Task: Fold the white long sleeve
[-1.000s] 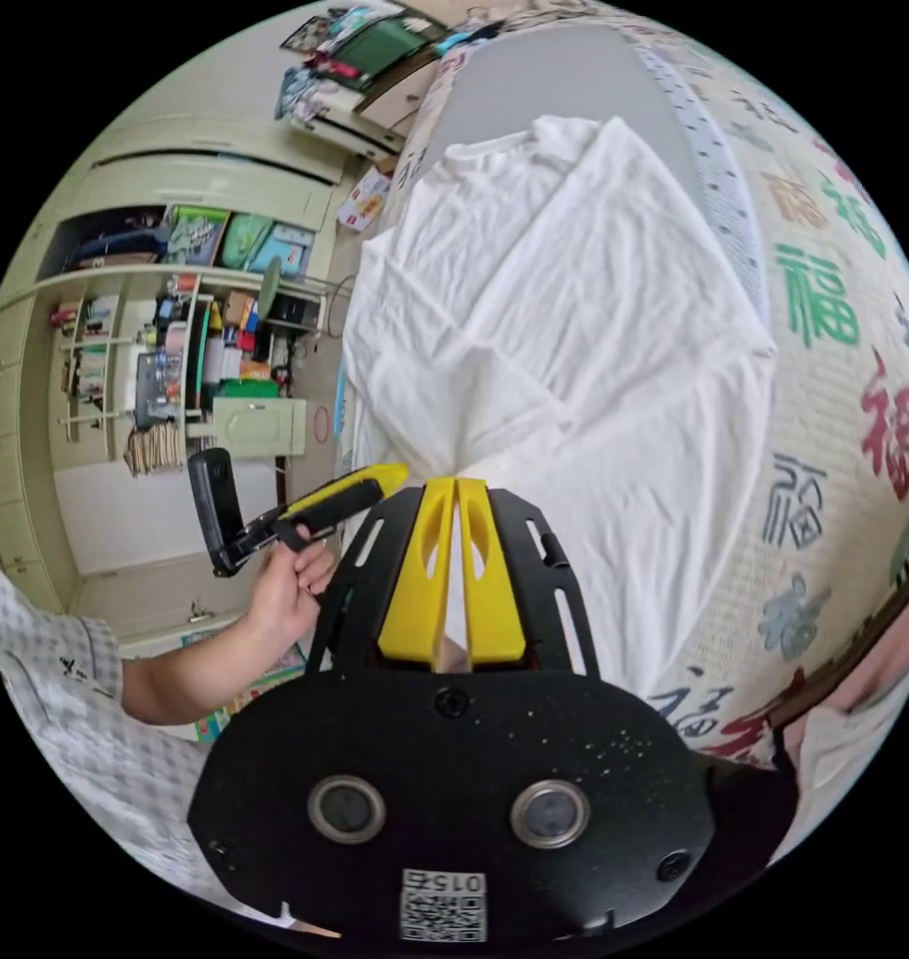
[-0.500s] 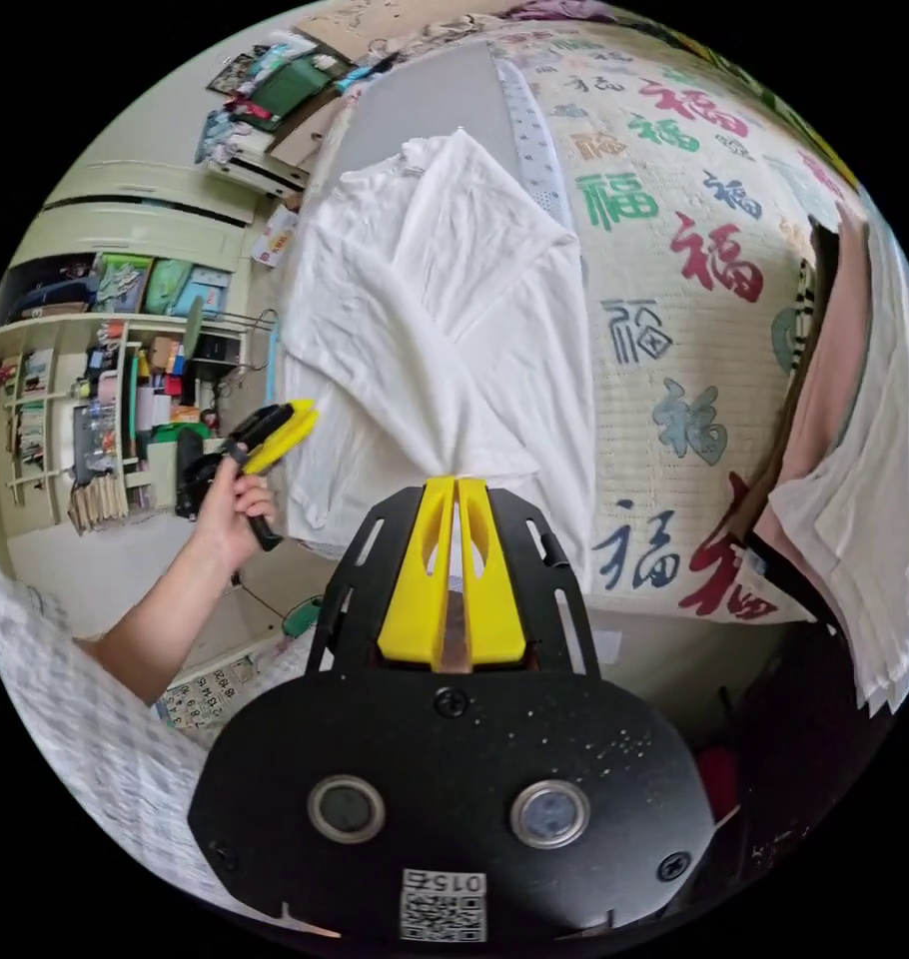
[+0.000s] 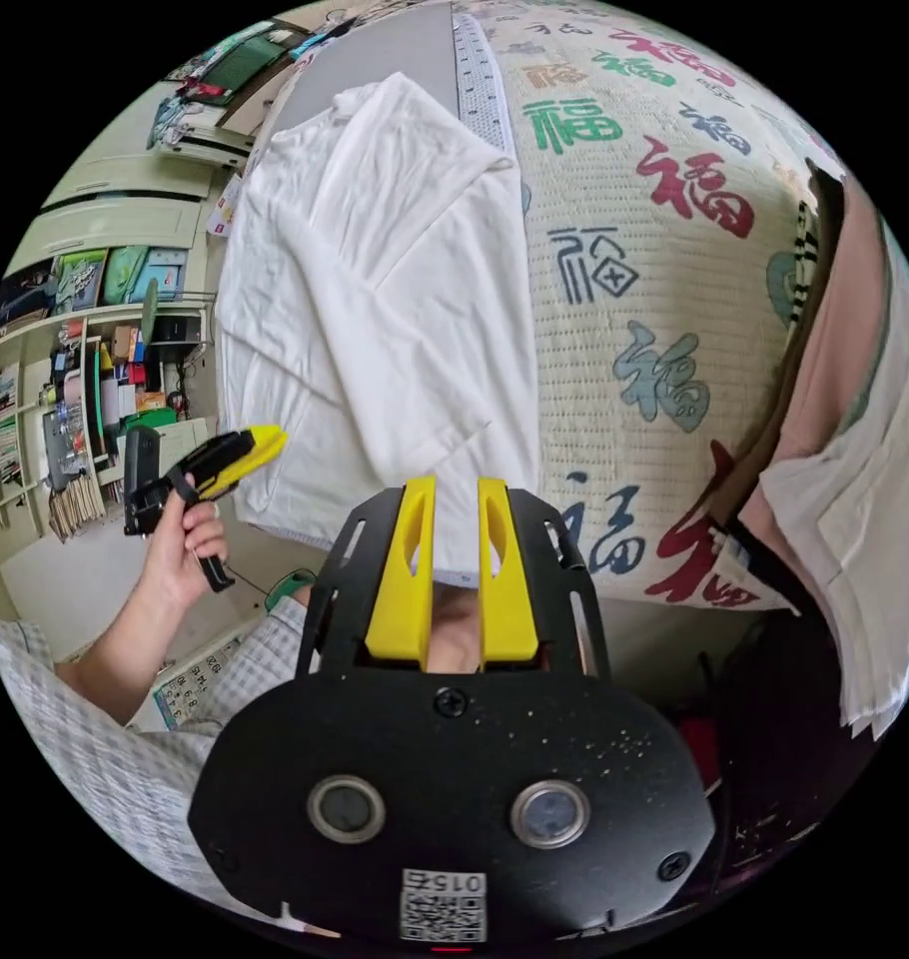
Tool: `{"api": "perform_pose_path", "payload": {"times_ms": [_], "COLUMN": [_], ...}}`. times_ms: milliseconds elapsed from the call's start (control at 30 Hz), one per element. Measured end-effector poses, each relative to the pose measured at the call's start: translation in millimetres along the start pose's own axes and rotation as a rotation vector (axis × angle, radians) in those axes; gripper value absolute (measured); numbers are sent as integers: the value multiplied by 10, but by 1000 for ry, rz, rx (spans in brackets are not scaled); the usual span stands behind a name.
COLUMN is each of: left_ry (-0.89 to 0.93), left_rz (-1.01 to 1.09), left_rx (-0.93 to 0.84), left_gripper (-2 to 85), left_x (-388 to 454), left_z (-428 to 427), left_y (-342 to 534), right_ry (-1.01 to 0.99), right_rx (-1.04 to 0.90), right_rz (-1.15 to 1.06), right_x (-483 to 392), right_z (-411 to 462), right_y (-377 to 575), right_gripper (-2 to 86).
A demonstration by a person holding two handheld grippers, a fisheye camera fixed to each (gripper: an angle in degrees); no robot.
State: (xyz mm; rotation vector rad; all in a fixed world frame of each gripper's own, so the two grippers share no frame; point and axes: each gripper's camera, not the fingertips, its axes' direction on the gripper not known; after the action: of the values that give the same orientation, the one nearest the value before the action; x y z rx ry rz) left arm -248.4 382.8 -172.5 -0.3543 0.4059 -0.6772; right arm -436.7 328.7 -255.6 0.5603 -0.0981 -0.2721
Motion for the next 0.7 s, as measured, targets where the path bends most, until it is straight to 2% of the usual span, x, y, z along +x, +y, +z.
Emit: {"api": "perform_pose_path", "payload": {"times_ms": [67, 200, 300, 467, 600, 700], "left_ry": [33, -39, -37, -37, -34, -47], "left_rz": [1, 2, 2, -24, -66, -69], "left_rx": [-44, -97, -120, -113, -106, -108], "left_gripper": [70, 77, 80, 81, 81, 77], "left_x": [37, 147, 197, 174, 117, 101], "left_z": [173, 500, 632, 690, 729, 763], "left_y": [-12, -42, -74, -127, -164, -185], "right_ry": [-4, 37, 91, 42, -18, -77], "right_rx": [-29, -98, -123, -65, -41, -96], "right_rz": [-71, -138, -102, -40, -71, -131], "right_x": [-75, -226, -185, 59, 79, -51], "right_z": [214, 622, 828, 859, 951, 1205], "right_y": [-170, -288, -267, -140, -125, -192], "right_gripper": [84, 78, 16, 1, 15, 79]}}
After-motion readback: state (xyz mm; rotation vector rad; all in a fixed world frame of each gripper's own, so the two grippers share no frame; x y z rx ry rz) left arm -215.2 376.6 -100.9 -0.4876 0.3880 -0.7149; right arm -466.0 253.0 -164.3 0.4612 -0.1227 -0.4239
